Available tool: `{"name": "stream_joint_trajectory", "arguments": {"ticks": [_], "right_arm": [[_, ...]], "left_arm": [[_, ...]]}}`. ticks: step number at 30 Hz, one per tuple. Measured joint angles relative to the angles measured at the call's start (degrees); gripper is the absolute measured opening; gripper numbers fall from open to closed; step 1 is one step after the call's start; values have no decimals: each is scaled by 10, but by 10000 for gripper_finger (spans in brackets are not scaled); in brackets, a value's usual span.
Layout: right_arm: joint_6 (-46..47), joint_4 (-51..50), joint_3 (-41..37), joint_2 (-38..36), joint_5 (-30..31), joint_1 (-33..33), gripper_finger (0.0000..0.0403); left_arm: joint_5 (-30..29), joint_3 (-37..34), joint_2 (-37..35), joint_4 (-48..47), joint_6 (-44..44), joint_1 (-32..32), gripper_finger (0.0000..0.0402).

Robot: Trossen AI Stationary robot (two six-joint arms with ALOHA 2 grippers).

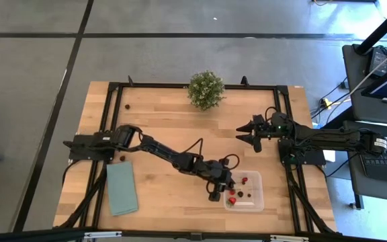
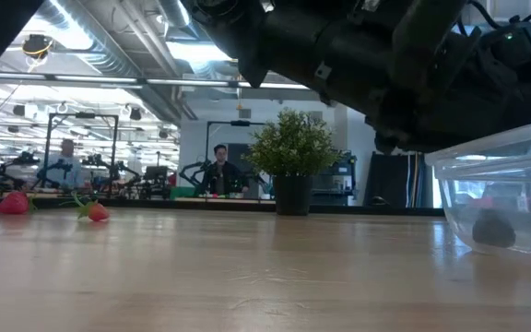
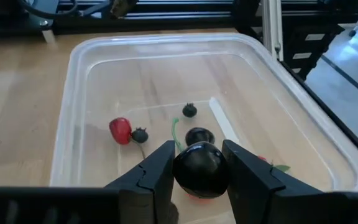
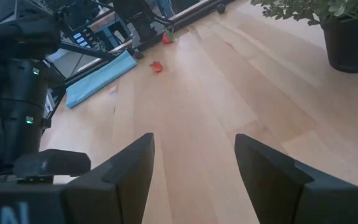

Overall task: Pick and placing Produce into tupperware
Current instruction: Put the bottom black cherry into the bin, then put the bottom strawberry into the bin

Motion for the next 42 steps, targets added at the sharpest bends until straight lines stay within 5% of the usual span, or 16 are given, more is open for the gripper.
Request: {"name": "stream_joint_trajectory", "arguments": {"ticks": [10, 23, 29, 42], "right_arm": [[1, 0, 0, 0, 0, 0, 226], [-1, 0, 0, 0, 0, 0, 226], [0, -1, 0, 0, 0, 0, 226], [3, -27, 0, 0, 0, 0, 226]], "left_arm": [[4, 0, 0, 0, 0, 4, 120], [2, 0, -12, 3, 0, 21, 167], [2, 0, -71, -13, 33, 42, 194], [-39, 0, -310, -405, 140, 118, 269]]}}
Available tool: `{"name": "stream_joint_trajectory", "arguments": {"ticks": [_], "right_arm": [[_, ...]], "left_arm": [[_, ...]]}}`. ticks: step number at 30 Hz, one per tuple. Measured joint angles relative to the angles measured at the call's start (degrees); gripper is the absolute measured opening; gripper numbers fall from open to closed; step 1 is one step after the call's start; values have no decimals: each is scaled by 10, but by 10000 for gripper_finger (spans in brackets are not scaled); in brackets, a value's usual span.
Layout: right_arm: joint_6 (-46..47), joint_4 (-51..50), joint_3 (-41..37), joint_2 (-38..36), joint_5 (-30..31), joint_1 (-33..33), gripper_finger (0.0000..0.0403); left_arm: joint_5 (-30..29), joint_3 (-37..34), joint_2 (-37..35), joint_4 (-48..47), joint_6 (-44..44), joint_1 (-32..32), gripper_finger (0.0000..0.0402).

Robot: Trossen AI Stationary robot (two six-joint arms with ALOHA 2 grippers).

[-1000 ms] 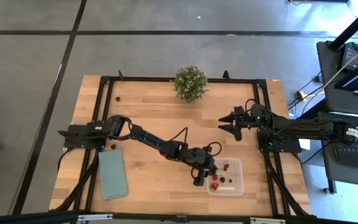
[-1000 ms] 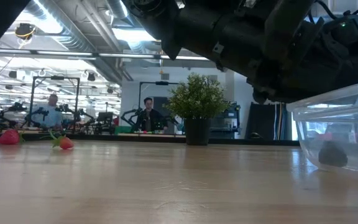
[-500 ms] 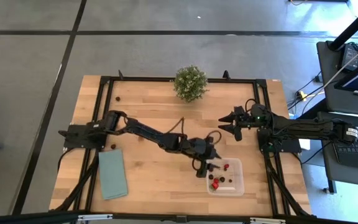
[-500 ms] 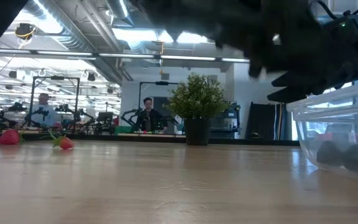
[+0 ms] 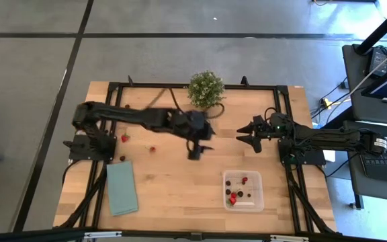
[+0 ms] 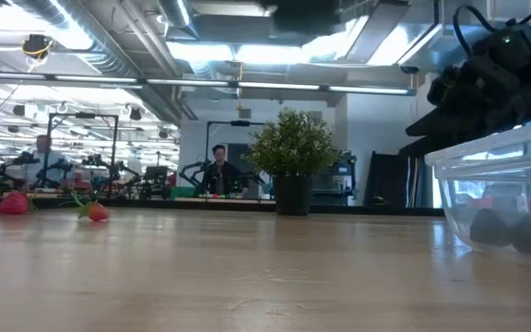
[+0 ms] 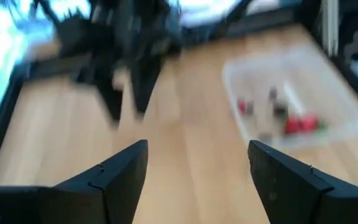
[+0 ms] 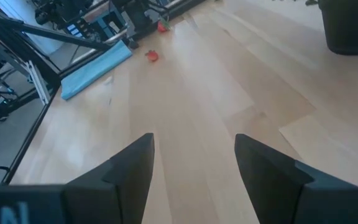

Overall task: Pick and placing Produce into tupperware
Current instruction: Put the bottom strawberry into the bin

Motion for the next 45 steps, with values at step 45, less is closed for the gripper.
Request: {"name": "stream_joint_trajectory", "arguments": {"ticks": [45], "right_arm": [[-33, -3, 0, 0, 67, 0, 226]], "left_arm": [[-35, -649, -366, 25, -306, 10, 262]]}}
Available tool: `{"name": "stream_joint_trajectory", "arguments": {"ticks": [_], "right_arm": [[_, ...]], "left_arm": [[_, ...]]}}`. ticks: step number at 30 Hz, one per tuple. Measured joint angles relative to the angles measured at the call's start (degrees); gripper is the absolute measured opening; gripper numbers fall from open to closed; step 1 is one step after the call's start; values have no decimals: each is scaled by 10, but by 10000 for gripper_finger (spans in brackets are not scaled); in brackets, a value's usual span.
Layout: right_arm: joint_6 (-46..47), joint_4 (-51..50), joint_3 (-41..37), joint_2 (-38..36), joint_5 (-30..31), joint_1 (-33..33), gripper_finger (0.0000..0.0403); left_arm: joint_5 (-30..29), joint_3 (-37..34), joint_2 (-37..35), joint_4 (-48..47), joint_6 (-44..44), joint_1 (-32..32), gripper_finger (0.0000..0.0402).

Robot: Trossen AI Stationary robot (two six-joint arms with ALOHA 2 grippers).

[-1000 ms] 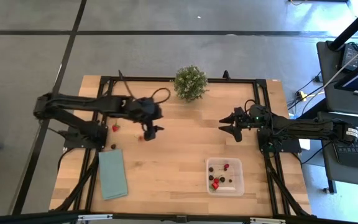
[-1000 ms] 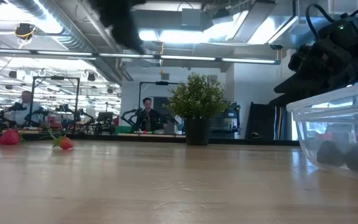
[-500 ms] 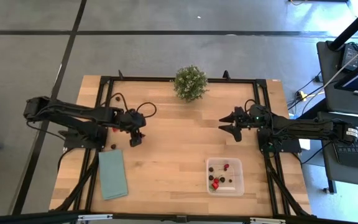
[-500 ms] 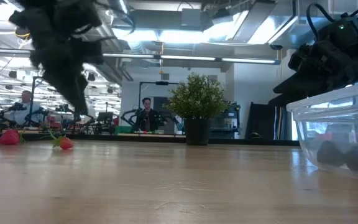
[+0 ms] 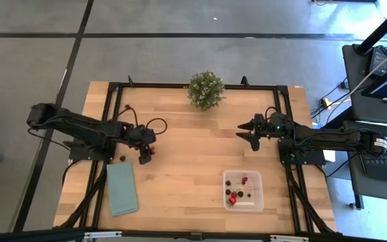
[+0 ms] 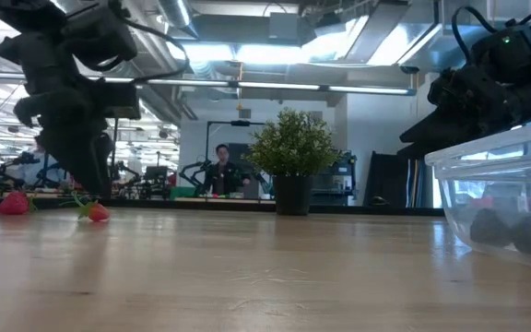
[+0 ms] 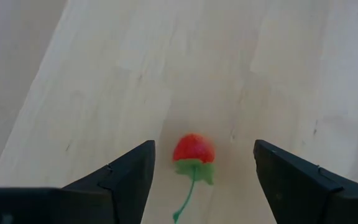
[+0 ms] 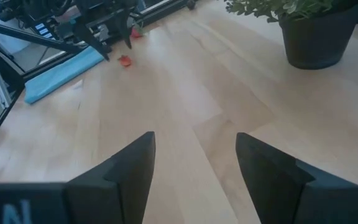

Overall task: Pick and placing Produce into tupperware
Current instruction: Put the bottom strawberry into the bin

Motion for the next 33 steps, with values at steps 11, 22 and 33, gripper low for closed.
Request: {"name": "stream_joint_trajectory", "arguments": {"ticks": [11, 22, 33], "right_arm": [[2, 1, 0, 0, 0, 0, 226], [15, 1, 0, 0, 0, 0, 226], [15, 1, 0, 0, 0, 0, 226]], "left_arm": [[-34, 1, 93, 25, 4, -33, 250], [-41, 1, 112, 44, 6, -33, 212], [-44, 1, 112, 33, 6, -32, 151]]}}
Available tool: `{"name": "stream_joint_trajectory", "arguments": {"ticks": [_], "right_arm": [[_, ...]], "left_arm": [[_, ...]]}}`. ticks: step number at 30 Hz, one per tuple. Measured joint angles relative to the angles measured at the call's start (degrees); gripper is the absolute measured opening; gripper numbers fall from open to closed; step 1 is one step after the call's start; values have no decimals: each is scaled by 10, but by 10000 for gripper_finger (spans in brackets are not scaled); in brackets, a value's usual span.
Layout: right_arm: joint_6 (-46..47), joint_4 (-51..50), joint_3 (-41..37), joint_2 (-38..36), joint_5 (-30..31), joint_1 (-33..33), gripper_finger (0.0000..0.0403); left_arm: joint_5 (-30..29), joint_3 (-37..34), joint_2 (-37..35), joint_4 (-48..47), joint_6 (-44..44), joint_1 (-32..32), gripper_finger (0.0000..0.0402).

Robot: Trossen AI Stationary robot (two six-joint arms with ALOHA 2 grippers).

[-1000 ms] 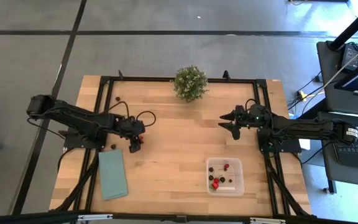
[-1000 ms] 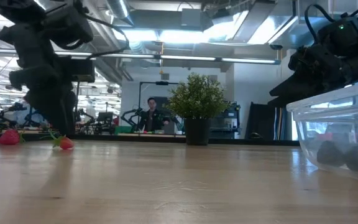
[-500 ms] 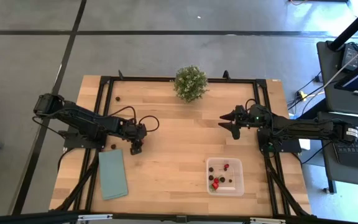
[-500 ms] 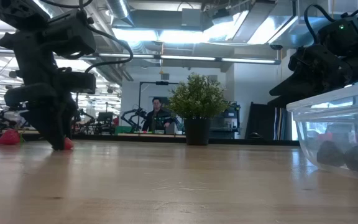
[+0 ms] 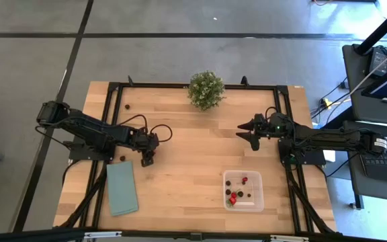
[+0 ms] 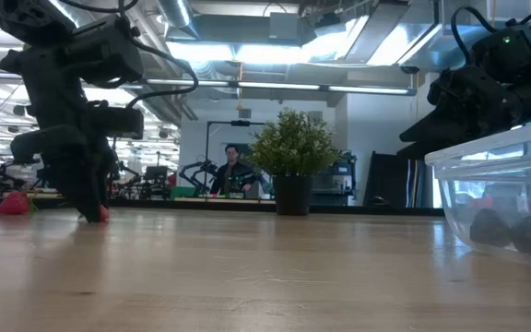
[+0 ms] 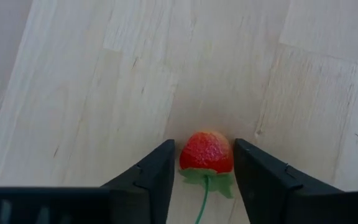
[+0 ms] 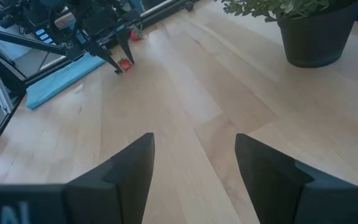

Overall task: Pick and placing Produce into tupperware
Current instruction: Put the bottom strawberry into the bin

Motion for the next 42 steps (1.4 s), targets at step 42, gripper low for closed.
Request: {"name": "stream_joint_trajectory", "arguments": {"ticks": [42], "right_arm": [[16, 25, 0, 0, -1, 0, 226]], "left_arm": [[139, 496, 233, 243, 217, -34, 87]]}}
